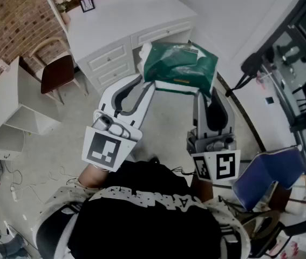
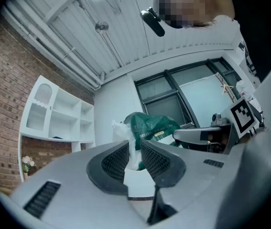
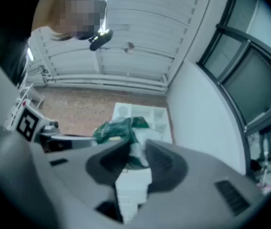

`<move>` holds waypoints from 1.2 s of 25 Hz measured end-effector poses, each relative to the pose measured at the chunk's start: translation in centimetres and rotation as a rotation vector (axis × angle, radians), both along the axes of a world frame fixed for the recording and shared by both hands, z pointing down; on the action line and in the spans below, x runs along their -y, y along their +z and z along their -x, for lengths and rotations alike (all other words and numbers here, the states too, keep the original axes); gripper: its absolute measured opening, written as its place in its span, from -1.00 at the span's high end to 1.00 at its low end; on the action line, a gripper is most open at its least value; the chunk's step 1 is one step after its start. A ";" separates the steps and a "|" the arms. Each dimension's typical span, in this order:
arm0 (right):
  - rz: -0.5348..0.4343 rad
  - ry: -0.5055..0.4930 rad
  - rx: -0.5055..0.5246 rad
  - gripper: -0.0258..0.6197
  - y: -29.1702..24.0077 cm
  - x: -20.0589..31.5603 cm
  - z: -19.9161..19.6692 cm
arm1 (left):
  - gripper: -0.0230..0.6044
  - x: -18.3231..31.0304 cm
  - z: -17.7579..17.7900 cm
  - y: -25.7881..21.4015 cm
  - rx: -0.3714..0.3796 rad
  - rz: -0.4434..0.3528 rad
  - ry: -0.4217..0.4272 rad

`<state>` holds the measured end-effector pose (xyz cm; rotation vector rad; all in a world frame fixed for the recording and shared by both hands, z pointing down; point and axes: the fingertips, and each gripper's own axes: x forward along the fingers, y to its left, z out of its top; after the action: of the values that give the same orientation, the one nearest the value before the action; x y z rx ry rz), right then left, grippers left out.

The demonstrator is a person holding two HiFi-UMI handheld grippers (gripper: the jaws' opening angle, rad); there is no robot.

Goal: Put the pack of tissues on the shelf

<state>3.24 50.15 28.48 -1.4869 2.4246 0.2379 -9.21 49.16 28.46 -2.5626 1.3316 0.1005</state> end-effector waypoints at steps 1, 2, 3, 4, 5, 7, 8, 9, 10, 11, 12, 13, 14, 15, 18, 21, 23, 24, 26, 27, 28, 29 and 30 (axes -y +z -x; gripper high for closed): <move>-0.004 -0.002 0.000 0.52 -0.1 -0.1 0.0 | 0.59 -0.1 0.0 -0.1 -0.003 0.000 0.000; -0.008 -0.004 0.001 0.52 -0.2 -0.2 0.0 | 0.59 -0.2 0.0 -0.3 -0.004 -0.001 0.000; -0.012 -0.005 0.003 0.52 -0.3 -0.3 0.0 | 0.59 -0.3 0.0 -0.4 -0.005 -0.002 0.001; -0.015 -0.005 0.005 0.52 -0.4 -0.4 0.0 | 0.59 -0.3 0.0 -0.5 -0.004 -0.004 0.002; -0.016 -0.005 0.008 0.52 -0.4 -0.4 0.0 | 0.59 -0.4 0.0 -0.5 -0.003 -0.005 0.003; -0.017 -0.003 0.010 0.52 -0.5 -0.5 0.0 | 0.59 -0.4 -0.1 -0.6 -0.002 -0.004 0.004; -0.018 -0.002 0.010 0.52 -0.5 -0.6 0.0 | 0.59 -0.4 0.0 -0.6 -0.003 -0.004 0.006; -0.019 -0.001 0.010 0.52 -0.5 -0.6 0.0 | 0.59 -0.4 0.0 -0.6 -0.005 -0.004 0.007; -0.021 0.002 0.009 0.52 -0.6 -0.7 0.0 | 0.59 -0.4 0.0 -0.7 -0.006 -0.005 0.010; -0.023 0.006 0.009 0.52 -0.7 -0.7 0.0 | 0.59 -0.4 0.0 -0.7 -0.007 -0.007 0.015; -0.025 0.013 0.007 0.52 -0.7 -0.7 0.0 | 0.59 -0.4 0.0 -0.8 -0.009 -0.010 0.022; -0.026 0.020 0.005 0.52 -0.8 -0.8 -0.1 | 0.59 -0.4 -0.1 -0.8 -0.013 -0.011 0.029; -0.028 0.027 0.002 0.52 -0.8 -0.8 -0.1 | 0.59 -0.3 -0.2 -0.9 -0.018 -0.012 0.037; -0.030 0.032 0.000 0.52 -0.9 -0.9 -0.2 | 0.59 -0.3 -0.3 -0.9 -0.024 -0.012 0.042; -0.035 0.036 -0.001 0.52 -0.9 -0.9 -0.1 | 0.59 -0.3 -0.2 -0.9 -0.035 -0.015 0.048; -0.035 0.035 -0.002 0.53 -0.7 -0.8 -0.4 | 0.59 -0.3 -0.4 -0.6 -0.030 -0.012 0.045; -0.042 0.026 -0.005 0.52 -1.0 -0.6 -1.1 | 0.59 -0.2 -1.2 -0.7 -0.022 -0.012 0.036; -0.044 0.021 -0.006 0.53 -1.1 -0.5 -1.5 | 0.59 -0.1 -1.5 -0.8 -0.021 -0.011 0.031; -0.044 0.012 -0.005 0.53 -1.1 -0.2 -1.8 | 0.59 0.1 -1.8 -1.0 -0.021 -0.012 0.022; -0.045 0.008 -0.004 0.53 -1.2 0.0 -1.8 | 0.59 0.3 -1.8 -1.1 -0.020 -0.014 0.019; -0.047 0.007 -0.004 0.53 -1.2 0.2 -1.7 | 0.59 0.5 -1.7 -1.1 -0.020 -0.016 0.018; -0.049 0.007 -0.005 0.53 -1.2 0.4 -1.5 | 0.59 0.7 -1.6 -1.1 -0.021 -0.016 0.018; -0.049 0.009 -0.006 0.53 -1.2 0.7 -1.4 | 0.59 1.0 -1.4 -1.1 -0.025 -0.017 0.019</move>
<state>4.64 49.47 27.28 -1.4789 2.3990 0.3024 -7.77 48.18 27.34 -2.5689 1.3096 0.1470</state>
